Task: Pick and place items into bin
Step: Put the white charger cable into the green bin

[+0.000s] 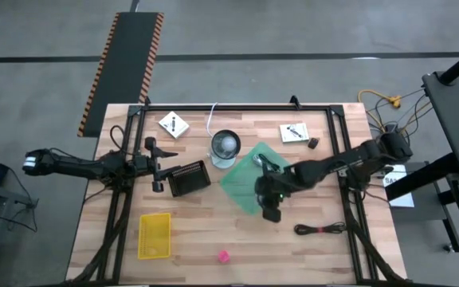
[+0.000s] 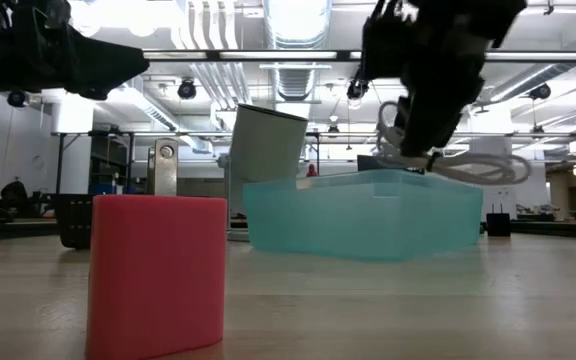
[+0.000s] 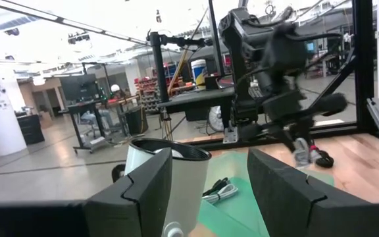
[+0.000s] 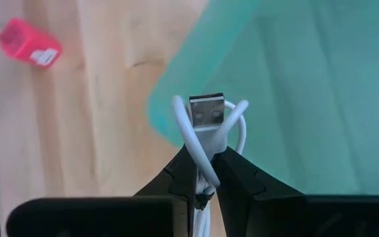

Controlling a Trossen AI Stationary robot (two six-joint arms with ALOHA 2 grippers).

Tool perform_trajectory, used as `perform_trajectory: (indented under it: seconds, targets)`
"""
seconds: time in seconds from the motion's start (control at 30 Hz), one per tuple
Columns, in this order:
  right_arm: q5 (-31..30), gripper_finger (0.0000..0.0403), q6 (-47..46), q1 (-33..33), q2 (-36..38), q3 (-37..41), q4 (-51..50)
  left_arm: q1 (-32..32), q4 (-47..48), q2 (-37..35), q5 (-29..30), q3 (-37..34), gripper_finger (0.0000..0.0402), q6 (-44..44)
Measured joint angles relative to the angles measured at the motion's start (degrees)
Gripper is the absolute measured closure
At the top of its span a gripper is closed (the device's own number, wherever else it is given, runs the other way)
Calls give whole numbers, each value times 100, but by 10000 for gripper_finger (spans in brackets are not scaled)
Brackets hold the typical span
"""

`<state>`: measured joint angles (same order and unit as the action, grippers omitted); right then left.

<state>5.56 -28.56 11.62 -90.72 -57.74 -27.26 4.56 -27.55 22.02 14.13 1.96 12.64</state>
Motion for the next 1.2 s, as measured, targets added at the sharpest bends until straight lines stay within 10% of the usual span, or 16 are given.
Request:
perform_trajectory:
  seconds: [1.2]
  targets:
    - [172, 369, 177, -2213, -11, -264, -115, 0, -50, 120, 0, 0, 219, 426]
